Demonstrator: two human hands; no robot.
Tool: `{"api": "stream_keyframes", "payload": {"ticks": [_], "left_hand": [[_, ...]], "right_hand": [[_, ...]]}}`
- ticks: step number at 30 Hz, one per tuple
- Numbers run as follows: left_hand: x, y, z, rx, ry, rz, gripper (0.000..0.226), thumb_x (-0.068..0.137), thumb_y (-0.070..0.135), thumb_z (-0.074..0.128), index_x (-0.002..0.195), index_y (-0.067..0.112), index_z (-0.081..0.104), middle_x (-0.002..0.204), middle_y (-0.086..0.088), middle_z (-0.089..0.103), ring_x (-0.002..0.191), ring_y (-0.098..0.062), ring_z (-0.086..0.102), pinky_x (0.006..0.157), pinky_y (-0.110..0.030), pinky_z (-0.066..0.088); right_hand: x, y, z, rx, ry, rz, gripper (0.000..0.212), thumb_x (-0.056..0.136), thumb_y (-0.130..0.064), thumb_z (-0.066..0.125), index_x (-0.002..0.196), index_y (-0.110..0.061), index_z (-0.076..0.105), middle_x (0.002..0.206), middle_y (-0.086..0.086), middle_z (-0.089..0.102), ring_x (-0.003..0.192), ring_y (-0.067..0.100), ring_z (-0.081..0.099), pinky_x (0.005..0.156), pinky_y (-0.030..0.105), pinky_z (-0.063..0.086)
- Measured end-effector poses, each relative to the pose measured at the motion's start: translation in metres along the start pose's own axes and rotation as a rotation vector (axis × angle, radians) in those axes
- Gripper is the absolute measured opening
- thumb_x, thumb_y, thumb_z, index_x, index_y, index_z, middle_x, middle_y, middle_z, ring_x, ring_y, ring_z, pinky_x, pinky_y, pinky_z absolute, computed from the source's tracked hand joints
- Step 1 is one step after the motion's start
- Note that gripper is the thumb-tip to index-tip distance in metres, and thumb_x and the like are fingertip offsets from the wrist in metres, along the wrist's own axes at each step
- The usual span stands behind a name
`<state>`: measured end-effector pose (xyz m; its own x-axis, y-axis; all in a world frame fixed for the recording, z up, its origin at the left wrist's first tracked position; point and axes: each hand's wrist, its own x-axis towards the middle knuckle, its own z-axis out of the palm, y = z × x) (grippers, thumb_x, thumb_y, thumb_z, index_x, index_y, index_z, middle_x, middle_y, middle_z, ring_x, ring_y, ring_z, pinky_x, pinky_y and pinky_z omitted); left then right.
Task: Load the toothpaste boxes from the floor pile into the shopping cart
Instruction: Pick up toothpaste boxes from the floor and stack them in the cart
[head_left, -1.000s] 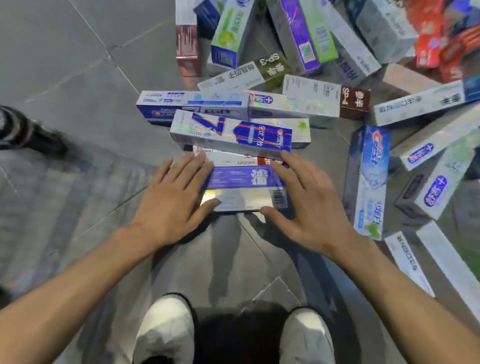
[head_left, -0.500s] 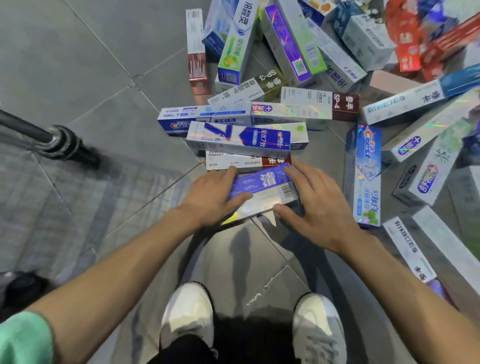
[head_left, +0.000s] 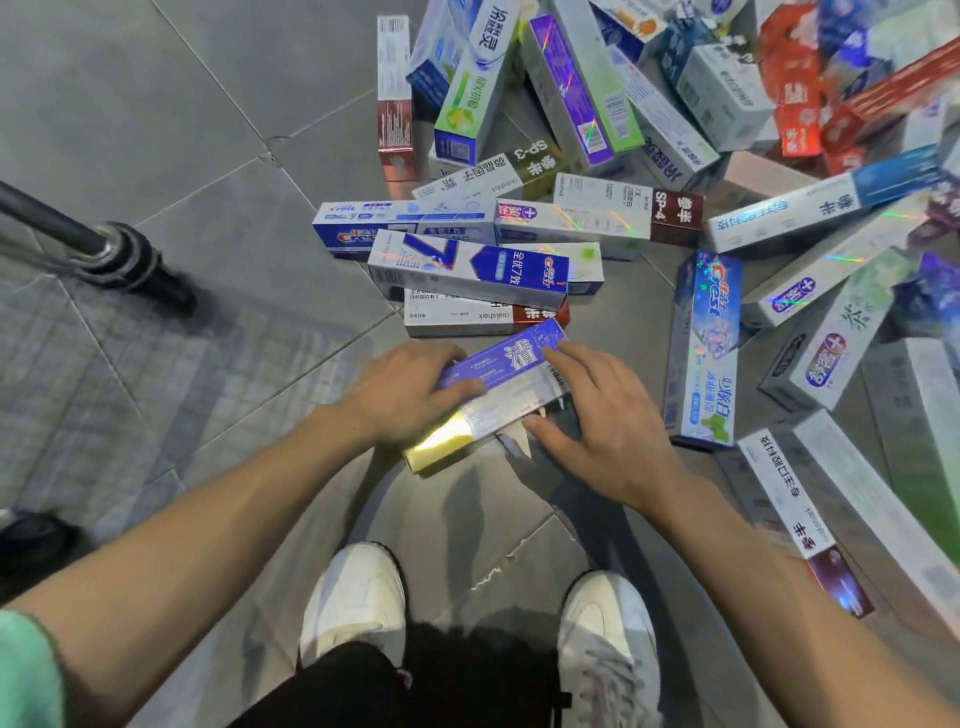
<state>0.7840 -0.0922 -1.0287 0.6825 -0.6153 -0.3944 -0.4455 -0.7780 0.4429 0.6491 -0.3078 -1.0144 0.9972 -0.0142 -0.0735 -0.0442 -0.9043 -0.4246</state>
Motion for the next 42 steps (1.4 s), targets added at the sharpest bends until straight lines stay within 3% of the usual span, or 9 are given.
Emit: {"api": "stream_keyframes", "payload": {"ticks": [8, 15, 18, 22, 27, 31, 33, 38, 42], "left_hand": [[0.004, 0.009, 0.004, -0.077, -0.033, 0.035, 0.056, 0.095, 0.061, 0.052, 0.136, 0.023, 0.051, 0.125, 0.001, 0.064, 0.093, -0.007, 0.052, 0.073, -0.025, 0.038], [0.0, -0.001, -0.001, -0.066, -0.019, -0.012, 0.05, 0.098, 0.057, 0.05, 0.128, 0.016, 0.049, 0.119, -0.004, 0.066, 0.092, -0.017, 0.062, 0.079, -0.037, 0.054], [-0.016, -0.004, -0.009, -0.275, 0.087, -0.054, 0.033, 0.102, 0.046, 0.049, 0.119, 0.018, 0.054, 0.101, 0.0, 0.068, 0.081, -0.012, 0.064, 0.066, -0.025, 0.049], [-0.031, 0.0, -0.025, -0.771, 0.294, -0.186, 0.013, 0.106, 0.034, 0.047, 0.099, 0.026, 0.055, 0.09, 0.003, 0.069, 0.068, -0.005, 0.07, 0.054, -0.016, 0.052], [-0.033, -0.004, -0.041, -1.142, 0.323, -0.454, 0.026, 0.105, 0.047, 0.044, 0.107, 0.024, 0.056, 0.096, -0.004, 0.074, 0.073, -0.016, 0.074, 0.062, -0.027, 0.057], [-0.039, -0.01, -0.041, -1.279, 0.272, -0.481, 0.056, 0.079, 0.065, 0.064, 0.114, 0.023, 0.055, 0.098, -0.009, 0.077, 0.084, -0.028, 0.077, 0.076, -0.043, 0.062], [-0.044, -0.012, -0.04, -1.274, 0.302, -0.478, 0.067, 0.071, 0.059, 0.073, 0.122, 0.02, 0.053, 0.098, -0.011, 0.077, 0.086, -0.032, 0.076, 0.077, -0.048, 0.062], [-0.05, -0.019, -0.053, -1.3, 0.516, -0.452, 0.033, 0.09, 0.033, 0.073, 0.114, 0.016, 0.057, 0.091, -0.007, 0.078, 0.075, -0.027, 0.076, 0.066, -0.04, 0.063], [-0.061, -0.005, -0.075, -1.285, 0.609, -0.456, 0.035, 0.092, 0.03, 0.072, 0.117, 0.015, 0.054, 0.086, 0.001, 0.077, 0.069, -0.019, 0.074, 0.06, -0.035, 0.06]], "right_hand": [[-0.004, 0.003, 0.0, -0.024, 0.013, 0.005, 0.072, 0.089, -0.061, 0.047, 0.144, -0.014, 0.05, 0.146, 0.007, 0.051, 0.132, 0.024, 0.047, 0.112, 0.04, 0.036], [-0.002, -0.001, 0.003, 0.012, 0.031, -0.063, 0.072, 0.088, -0.062, 0.051, 0.144, -0.016, 0.049, 0.146, 0.003, 0.052, 0.133, 0.022, 0.048, 0.112, 0.042, 0.039], [-0.003, 0.001, 0.003, 0.003, 0.046, -0.064, 0.072, 0.087, -0.064, 0.051, 0.142, -0.016, 0.051, 0.144, 0.003, 0.054, 0.132, 0.022, 0.048, 0.111, 0.042, 0.039], [-0.001, -0.002, 0.007, -0.059, -0.019, -0.131, 0.074, 0.087, -0.068, 0.052, 0.141, -0.017, 0.053, 0.144, 0.005, 0.053, 0.133, 0.024, 0.047, 0.113, 0.042, 0.036], [0.021, -0.011, 0.018, -0.306, -0.255, -0.258, 0.072, 0.087, -0.063, 0.062, 0.146, -0.026, 0.044, 0.147, 0.006, 0.049, 0.141, 0.028, 0.039, 0.123, 0.052, 0.018], [0.042, -0.014, 0.02, -0.402, -0.305, -0.315, 0.058, 0.091, -0.062, 0.059, 0.135, -0.025, 0.049, 0.129, 0.006, 0.059, 0.123, 0.028, 0.052, 0.115, 0.046, 0.03], [0.046, -0.016, 0.018, -0.408, -0.324, -0.296, 0.055, 0.091, -0.064, 0.057, 0.13, -0.025, 0.05, 0.126, 0.004, 0.06, 0.115, 0.027, 0.055, 0.105, 0.042, 0.039], [0.042, -0.025, 0.003, -0.057, -0.298, 0.051, 0.047, 0.091, -0.066, 0.055, 0.117, -0.028, 0.043, 0.11, -0.006, 0.058, 0.097, 0.02, 0.055, 0.075, 0.035, 0.039], [0.044, -0.052, -0.02, 0.641, -0.262, 0.338, 0.041, 0.093, -0.051, 0.064, 0.117, -0.025, 0.045, 0.111, -0.01, 0.061, 0.096, 0.012, 0.061, 0.081, 0.037, 0.053]]}}
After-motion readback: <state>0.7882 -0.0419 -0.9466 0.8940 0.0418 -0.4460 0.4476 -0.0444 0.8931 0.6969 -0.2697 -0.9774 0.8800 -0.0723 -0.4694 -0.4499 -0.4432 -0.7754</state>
